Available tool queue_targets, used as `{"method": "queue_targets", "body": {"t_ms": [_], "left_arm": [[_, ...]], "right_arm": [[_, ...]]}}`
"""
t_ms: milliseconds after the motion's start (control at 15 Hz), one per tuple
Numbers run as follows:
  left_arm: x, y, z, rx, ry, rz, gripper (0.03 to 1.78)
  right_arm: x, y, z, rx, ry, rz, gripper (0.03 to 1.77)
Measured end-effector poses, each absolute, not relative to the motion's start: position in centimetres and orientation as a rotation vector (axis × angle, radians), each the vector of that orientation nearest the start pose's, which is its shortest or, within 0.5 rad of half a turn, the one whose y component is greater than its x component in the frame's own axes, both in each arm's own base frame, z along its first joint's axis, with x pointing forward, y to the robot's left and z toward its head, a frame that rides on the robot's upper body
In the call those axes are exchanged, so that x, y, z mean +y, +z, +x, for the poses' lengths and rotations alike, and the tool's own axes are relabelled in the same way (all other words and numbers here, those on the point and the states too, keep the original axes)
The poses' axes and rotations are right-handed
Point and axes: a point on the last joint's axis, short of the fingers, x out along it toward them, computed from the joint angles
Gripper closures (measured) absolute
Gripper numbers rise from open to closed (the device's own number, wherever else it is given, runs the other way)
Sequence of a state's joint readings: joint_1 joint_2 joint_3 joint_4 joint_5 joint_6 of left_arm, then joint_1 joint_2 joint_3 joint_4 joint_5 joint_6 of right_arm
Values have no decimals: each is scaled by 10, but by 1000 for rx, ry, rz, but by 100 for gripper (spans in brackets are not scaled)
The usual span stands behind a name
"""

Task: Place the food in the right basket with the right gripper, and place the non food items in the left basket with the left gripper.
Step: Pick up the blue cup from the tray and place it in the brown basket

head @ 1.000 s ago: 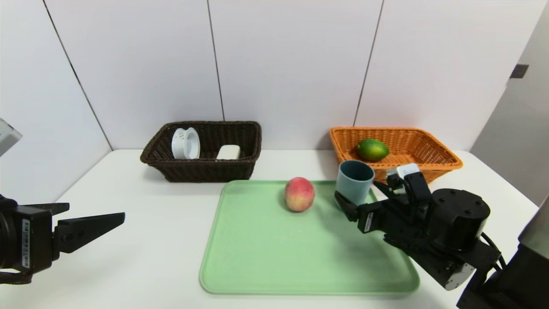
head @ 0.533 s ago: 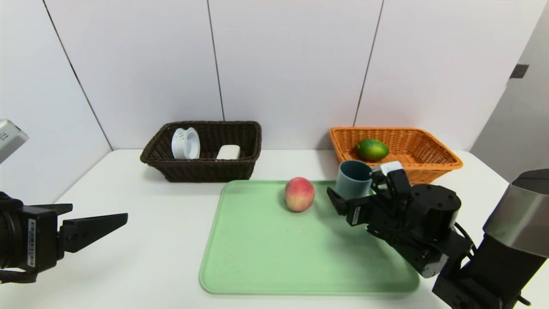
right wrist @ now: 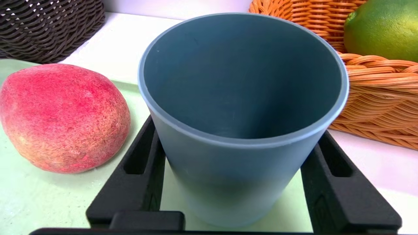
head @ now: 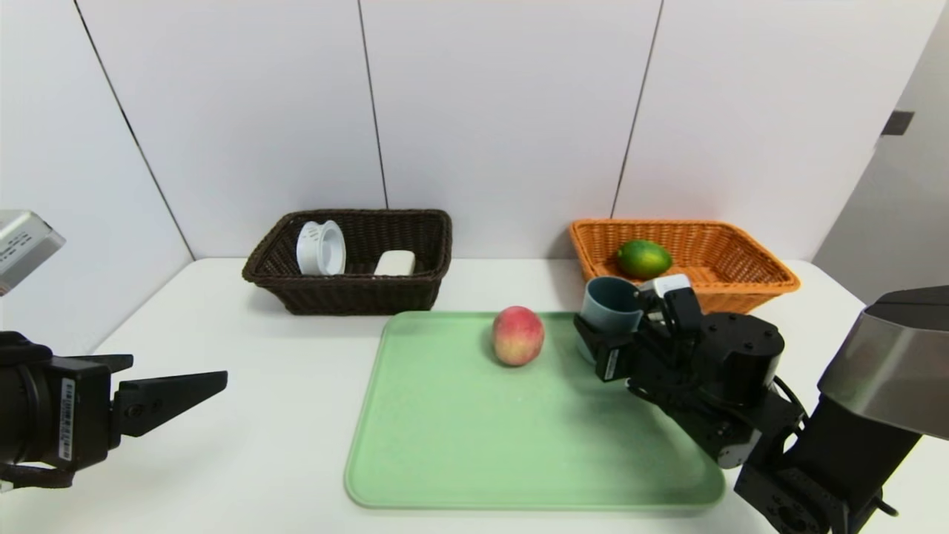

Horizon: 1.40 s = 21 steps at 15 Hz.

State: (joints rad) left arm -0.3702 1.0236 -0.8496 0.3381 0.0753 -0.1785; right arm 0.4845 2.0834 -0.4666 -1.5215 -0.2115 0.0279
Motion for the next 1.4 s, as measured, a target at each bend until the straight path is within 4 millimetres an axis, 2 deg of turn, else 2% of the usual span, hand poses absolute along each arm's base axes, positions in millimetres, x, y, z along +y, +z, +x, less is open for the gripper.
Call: {"method": "queue_targets", "body": {"t_ms": [333,867,1133,1400], "left_arm": [[-41,244,111,546,-240,-55,12],[-42,243,112,550,-241,-54,12],[-42,242,113,552,-240,-53,12],[-42,242,112,553,-239,-54,12]], "right_arm": [[145,76,280,88,278,-4,69],[143,110,255,81,294,5,69],[149,145,239,140,346,47,70],[166,214,230,175,440,154,70]]}}
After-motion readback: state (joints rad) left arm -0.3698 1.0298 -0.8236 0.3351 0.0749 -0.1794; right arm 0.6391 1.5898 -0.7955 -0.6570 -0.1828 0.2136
